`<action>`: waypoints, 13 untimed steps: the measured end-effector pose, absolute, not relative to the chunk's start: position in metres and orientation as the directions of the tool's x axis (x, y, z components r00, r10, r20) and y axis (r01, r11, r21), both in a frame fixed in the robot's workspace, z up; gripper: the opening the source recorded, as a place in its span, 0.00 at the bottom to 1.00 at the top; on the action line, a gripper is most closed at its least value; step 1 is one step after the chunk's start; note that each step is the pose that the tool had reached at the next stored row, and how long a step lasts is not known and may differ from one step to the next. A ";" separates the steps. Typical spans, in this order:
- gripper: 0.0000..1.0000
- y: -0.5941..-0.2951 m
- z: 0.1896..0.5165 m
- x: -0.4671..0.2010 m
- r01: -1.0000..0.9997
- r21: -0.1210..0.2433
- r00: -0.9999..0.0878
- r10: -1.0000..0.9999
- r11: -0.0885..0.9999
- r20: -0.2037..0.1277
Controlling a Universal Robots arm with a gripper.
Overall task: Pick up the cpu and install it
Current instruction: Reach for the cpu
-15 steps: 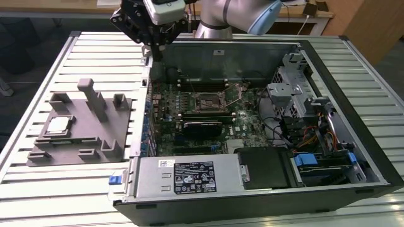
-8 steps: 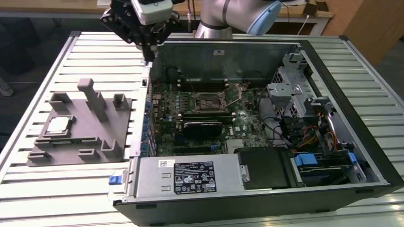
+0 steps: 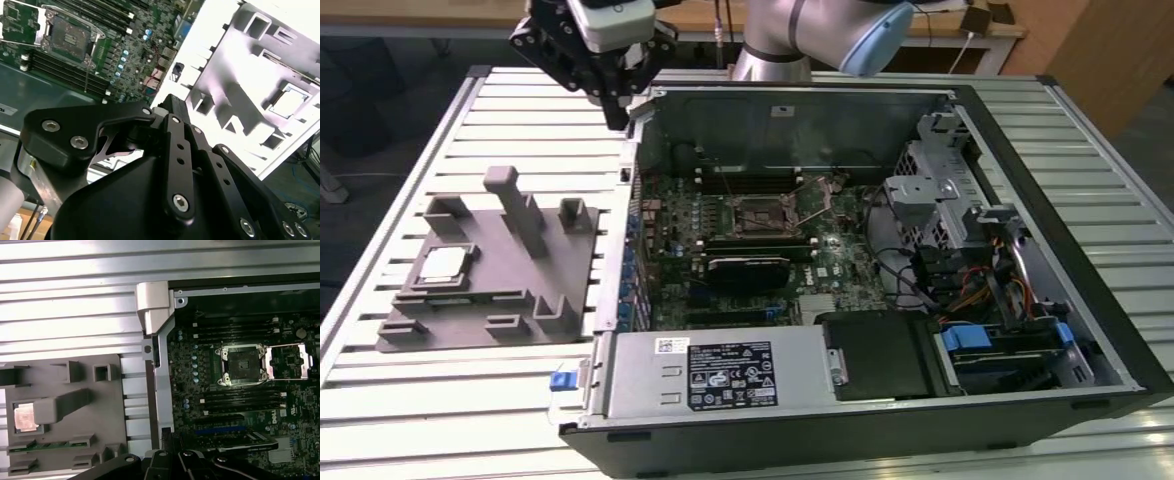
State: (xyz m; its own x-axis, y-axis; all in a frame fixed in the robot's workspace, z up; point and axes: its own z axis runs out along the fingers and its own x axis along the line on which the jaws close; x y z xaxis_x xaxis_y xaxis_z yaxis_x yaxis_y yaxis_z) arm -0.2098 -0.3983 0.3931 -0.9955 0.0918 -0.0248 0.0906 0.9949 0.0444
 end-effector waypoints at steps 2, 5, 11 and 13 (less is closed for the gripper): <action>0.11 -0.398 0.393 -0.214 0.092 0.044 -0.995 0.093 0.995 -0.025; 0.11 -0.398 0.393 -0.220 0.093 0.044 -0.995 0.095 0.995 -0.025; 0.11 -0.398 0.393 -0.232 0.097 0.044 -0.995 0.098 0.994 -0.025; 0.11 -0.398 0.393 -0.236 0.098 0.044 -0.995 0.099 0.994 -0.025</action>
State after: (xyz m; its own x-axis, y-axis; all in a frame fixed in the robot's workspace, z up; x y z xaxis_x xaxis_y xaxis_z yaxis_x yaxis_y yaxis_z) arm -0.2358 -0.3979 0.3930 -0.9948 0.0991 -0.0248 0.0979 0.9942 0.0444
